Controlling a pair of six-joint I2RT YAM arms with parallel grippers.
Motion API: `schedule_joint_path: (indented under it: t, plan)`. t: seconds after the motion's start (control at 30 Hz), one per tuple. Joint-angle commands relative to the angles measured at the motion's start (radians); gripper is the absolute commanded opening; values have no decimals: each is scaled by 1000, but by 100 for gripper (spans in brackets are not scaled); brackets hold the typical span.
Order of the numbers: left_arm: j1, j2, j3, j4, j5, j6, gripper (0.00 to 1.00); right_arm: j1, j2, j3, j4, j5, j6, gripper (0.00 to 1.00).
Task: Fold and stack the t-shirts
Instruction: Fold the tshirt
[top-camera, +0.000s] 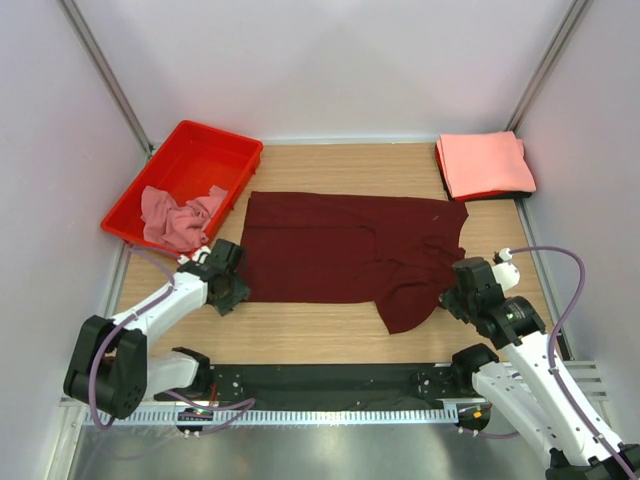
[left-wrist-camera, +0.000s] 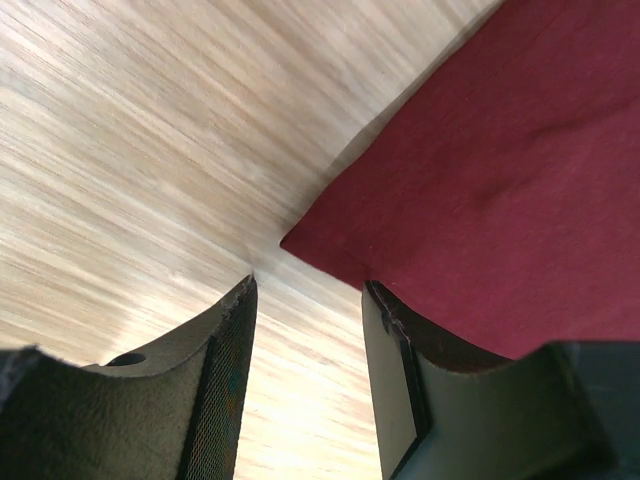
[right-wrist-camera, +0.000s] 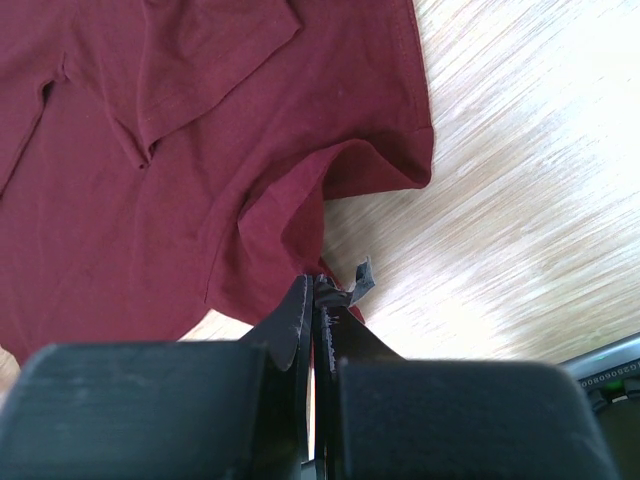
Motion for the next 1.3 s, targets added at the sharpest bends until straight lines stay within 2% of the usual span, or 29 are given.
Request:
schedule_joint_path:
  t: [0.0, 0.27, 0.33, 0.37, 0.43, 0.47, 0.53, 0.73, 1.27]
  plan:
    - [16, -9, -1, 36, -65, -33, 48, 3, -11, 2, 10, -2, -8, 1]
    - [31, 38, 2, 82, -54, -27, 43, 4, -11, 13, 1, 13, -11, 1]
    - [31, 35, 2, 81, -61, -20, 36, 3, -11, 26, -13, 27, -16, 1]
    - [31, 31, 8, 73, -65, -16, 26, 4, -12, 34, -17, 47, -20, 1]
    - [31, 11, 16, 62, -75, -12, 16, 4, -8, 62, -43, 72, -33, 1]
    - [31, 0, 26, 49, -77, -4, 7, 3, -3, 75, -72, 104, -34, 1]
    - [33, -30, 43, 32, -88, 7, 1, 4, 9, 111, -94, 127, -40, 1]
    - [33, -104, 86, 4, -74, 36, 1, 4, 12, 166, -164, 179, -34, 1]
    - [31, -178, 120, -54, -65, 88, 1, 4, -60, 223, -243, 187, -36, 1]
